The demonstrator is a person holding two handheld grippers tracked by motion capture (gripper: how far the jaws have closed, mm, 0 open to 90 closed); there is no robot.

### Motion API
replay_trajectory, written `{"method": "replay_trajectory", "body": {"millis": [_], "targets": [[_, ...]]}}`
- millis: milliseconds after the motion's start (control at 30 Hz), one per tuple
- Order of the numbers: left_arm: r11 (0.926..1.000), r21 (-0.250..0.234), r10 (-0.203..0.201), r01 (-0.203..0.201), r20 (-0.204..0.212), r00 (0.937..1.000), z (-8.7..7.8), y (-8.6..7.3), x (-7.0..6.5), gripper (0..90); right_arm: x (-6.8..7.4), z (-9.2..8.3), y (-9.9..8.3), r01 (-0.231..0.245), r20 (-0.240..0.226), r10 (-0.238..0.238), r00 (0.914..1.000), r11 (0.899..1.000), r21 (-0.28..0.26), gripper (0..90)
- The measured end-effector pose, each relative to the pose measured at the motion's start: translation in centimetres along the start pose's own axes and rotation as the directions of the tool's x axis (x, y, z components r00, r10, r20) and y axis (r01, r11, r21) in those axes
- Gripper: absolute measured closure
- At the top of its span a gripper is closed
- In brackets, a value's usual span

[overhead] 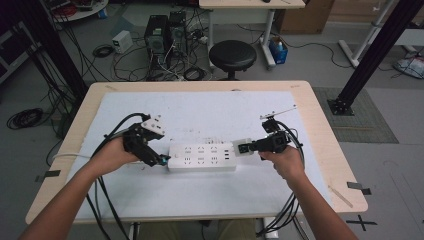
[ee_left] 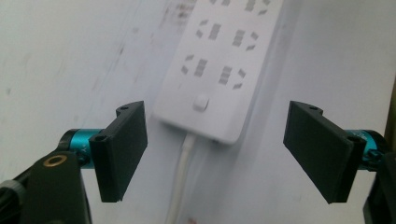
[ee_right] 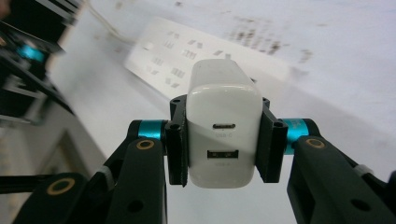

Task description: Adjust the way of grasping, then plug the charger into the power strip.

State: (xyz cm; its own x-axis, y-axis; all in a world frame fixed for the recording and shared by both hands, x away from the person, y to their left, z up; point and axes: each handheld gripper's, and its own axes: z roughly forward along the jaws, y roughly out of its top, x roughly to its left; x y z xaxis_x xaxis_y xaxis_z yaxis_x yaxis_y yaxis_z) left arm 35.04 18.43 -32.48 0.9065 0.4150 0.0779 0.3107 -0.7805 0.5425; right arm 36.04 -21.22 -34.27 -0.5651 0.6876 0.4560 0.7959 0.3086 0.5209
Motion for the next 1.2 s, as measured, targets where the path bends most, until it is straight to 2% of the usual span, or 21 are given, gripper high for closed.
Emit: {"method": "replay_trajectory", "body": {"millis": [67, 200, 367, 467, 533, 600, 633, 700, 800, 867, 933, 1000, 1133, 1200], "targets": [[0.9995, 0.008, -0.03, 0.03, -0.012, 0.9995, -0.6, -0.9, 0.6, 21.7, -0.1, -0.8, -0.1, 0.032, 0.04, -0.032, 0.9987, 0.999, 0.008, 62.0], [0.9963, 0.036, -0.076, 0.078, -0.042, 0.9962, -1.7, -2.3, 1.5, 21.7, -0.2, -2.3, -0.3, 0.075, 0.084, -0.078, 0.9935, 0.997, 0.029, 62.0], [0.9895, 0.112, -0.086, 0.092, -0.056, 0.9947, -2.5, -3.5, 2.2, 21.7, -0.2, -3.7, -0.3, 0.137, 0.136, -0.149, 0.9795, 0.986, 0.092, 62.0], [0.9854, 0.139, -0.089, 0.098, -0.069, 0.9936, -2.9, -4.0, 2.3, 21.7, -0.1, -4.4, -0.2, 0.168, 0.176, -0.19, 0.9659, 0.977, 0.132, 62.0], [0.9829, 0.153, -0.091, 0.102, -0.081, 0.9926, -3.2, -4.2, 2.2, 21.7, 0.0, -4.8, -0.1, 0.184, 0.212, -0.216, 0.9531, 0.97, 0.158, 62.0], [0.9825, 0.146, -0.103, 0.116, -0.09, 0.9906, -3.5, -4.5, 2.1, 21.6, 0.1, -5.2, 0.0, 0.194, 0.24, -0.233, 0.9423, 0.965, 0.176, 62.0], [0.9821, 0.155, -0.093, 0.107, -0.097, 0.9909, -3.8, -4.7, 2.1, 21.6, 0.0, -5.4, 0.1, 0.199, 0.253, -0.241, 0.937, 0.963, 0.18, 62.0], [0.9815, 0.154, -0.099, 0.115, -0.106, 0.9894, -4.1, -5.1, 2.1, 21.7, -0.1, -5.8, 0.2, 0.205, 0.27, -0.251, 0.9296, 0.961, 0.187, 62.0], [0.98, 0.156, -0.107, 0.124, -0.113, 0.9878, -4.2, -5.5, 2.2, 21.7, -0.3, -6.2, 0.2, 0.205, 0.279, -0.254, 0.926, 0.959, 0.194, 62.0], [0.9773, 0.159, -0.123, 0.14, -0.115, 0.9858, -4.0, -6.1, 2.3, 21.7, -0.6, -6.5, 0.1, 0.205, 0.291, -0.261, 0.9205, 0.956, 0.212, 62.0], [0.9772, 0.161, -0.121, 0.138, -0.109, 0.9866, -3.9, -6.3, 2.4, 21.6, -0.6, -6.5, 0.0, 0.208, 0.305, -0.272, 0.9124, 0.951, 0.228, 62.0], [0.9782, 0.161, -0.114, 0.13, -0.108, 0.9876, -3.9, -6.3, 2.5, 21.7, -0.6, -6.6, -0.1, 0.208, 0.314, -0.276, 0.9087, 0.95, 0.233, 62.0], [0.9809, 0.153, -0.104, 0.12, -0.111, 0.9884, -4.1, -6.2, 2.3, 21.7, -0.5, -6.7, 0.1, 0.215, 0.313, -0.276, 0.909, 0.953, 0.215, 62.0], [0.9823, 0.144, -0.103, 0.119, -0.114, 0.9881, -4.2, -6.1, 2.2, 21.6, -0.2, -6.4, 0.3, 0.224, 0.31, -0.287, 0.9065, 0.949, 0.222, 62.0]]}}
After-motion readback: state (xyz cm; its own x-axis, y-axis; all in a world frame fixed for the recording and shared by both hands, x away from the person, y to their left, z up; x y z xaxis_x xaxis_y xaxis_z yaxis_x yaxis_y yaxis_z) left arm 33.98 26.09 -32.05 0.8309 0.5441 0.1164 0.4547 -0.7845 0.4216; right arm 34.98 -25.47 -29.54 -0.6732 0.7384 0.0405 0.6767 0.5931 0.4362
